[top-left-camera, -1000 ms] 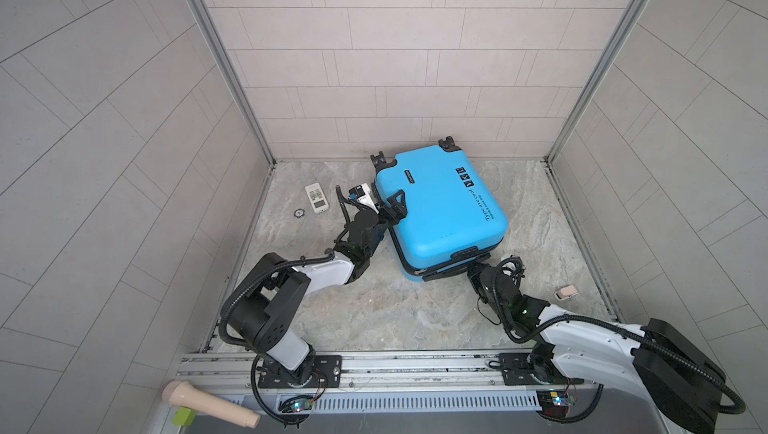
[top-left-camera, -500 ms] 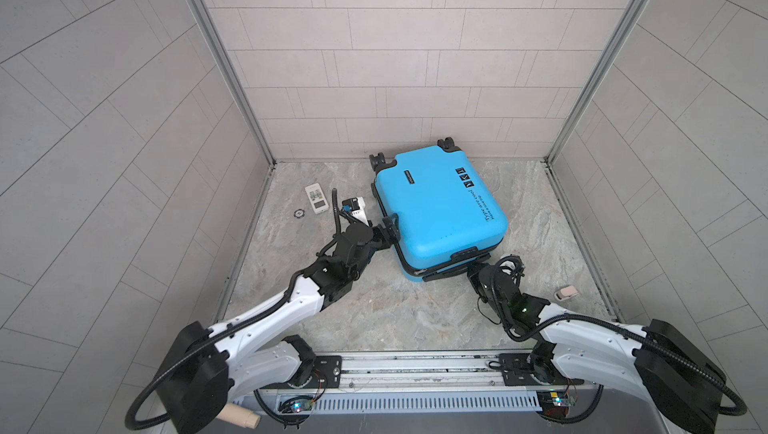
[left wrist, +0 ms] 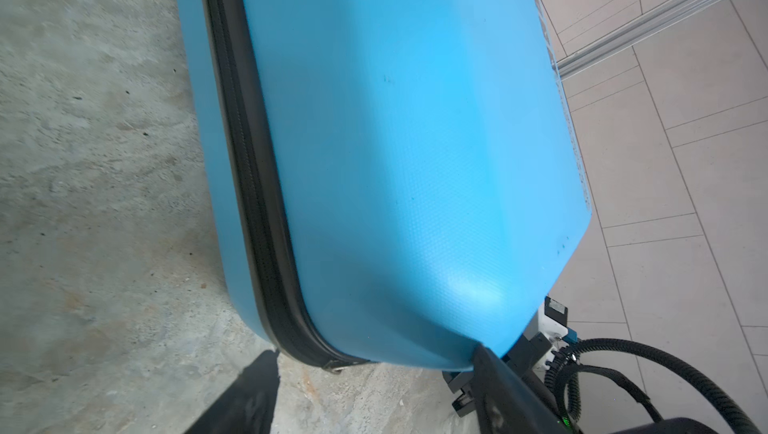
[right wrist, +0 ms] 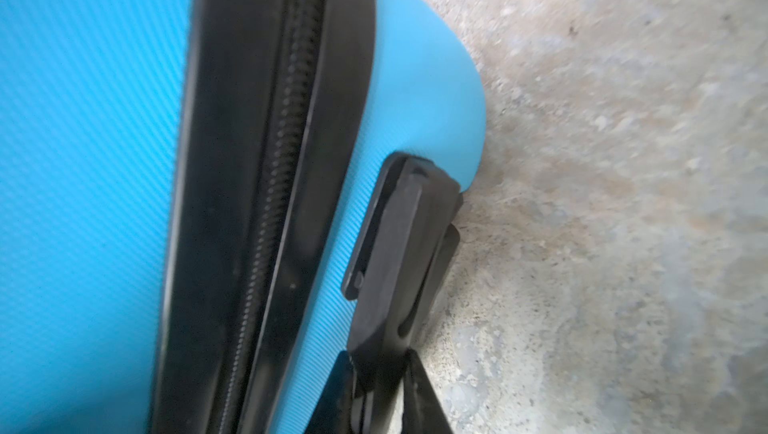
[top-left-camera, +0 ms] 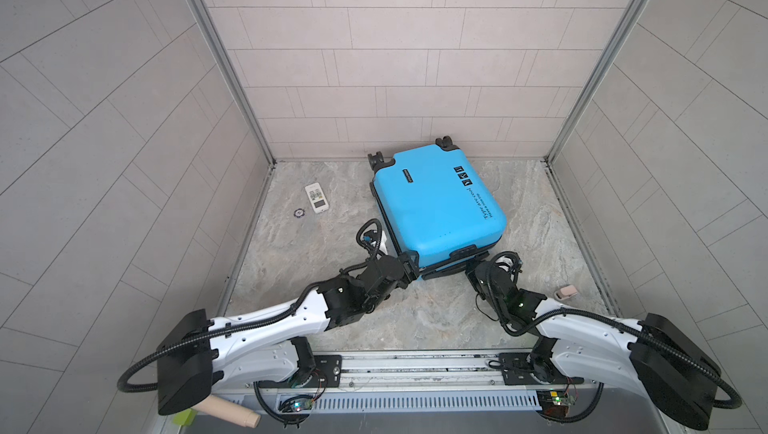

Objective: Pack the luggage
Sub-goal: 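Release the zipper pull and draw the left gripper back toward the near corner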

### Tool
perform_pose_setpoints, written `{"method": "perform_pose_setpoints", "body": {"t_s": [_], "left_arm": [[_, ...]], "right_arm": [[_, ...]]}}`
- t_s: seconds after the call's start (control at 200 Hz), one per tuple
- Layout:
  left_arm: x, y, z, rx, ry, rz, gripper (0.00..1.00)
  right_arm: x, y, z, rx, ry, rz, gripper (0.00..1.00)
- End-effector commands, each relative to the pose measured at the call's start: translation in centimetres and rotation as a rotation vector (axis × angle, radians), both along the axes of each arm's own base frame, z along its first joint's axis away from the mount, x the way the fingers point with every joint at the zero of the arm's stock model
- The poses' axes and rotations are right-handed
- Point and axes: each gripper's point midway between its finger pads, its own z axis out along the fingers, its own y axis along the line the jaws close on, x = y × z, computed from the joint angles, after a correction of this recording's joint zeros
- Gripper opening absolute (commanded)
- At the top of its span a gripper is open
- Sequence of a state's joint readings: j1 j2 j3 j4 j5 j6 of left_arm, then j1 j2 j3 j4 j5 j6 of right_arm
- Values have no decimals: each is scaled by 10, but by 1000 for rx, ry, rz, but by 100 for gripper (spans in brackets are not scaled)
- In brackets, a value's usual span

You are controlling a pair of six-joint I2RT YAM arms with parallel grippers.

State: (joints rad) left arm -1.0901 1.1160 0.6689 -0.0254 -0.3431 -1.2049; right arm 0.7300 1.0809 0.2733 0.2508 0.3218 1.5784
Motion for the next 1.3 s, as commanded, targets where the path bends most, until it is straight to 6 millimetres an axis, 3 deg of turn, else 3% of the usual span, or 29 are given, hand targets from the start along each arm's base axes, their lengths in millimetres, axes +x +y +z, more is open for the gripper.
{"method": "perform_pose_setpoints", "body": {"t_s": [0.0, 0.34, 1.046, 1.296], "left_arm": [[2, -11, 5, -82, 27, 56, 72], [-10, -20, -13, -60, 46, 67, 65], [3, -24, -42, -23, 49, 151, 69], [2, -13, -48, 11, 52, 173, 48]], "right_arm": [[2, 27, 14, -8, -46, 143, 0], [1, 25, 13, -2, -48, 138, 0], [1, 30, 10, 15, -43, 149, 0], [1, 29, 10, 16, -46, 150, 0]]}}
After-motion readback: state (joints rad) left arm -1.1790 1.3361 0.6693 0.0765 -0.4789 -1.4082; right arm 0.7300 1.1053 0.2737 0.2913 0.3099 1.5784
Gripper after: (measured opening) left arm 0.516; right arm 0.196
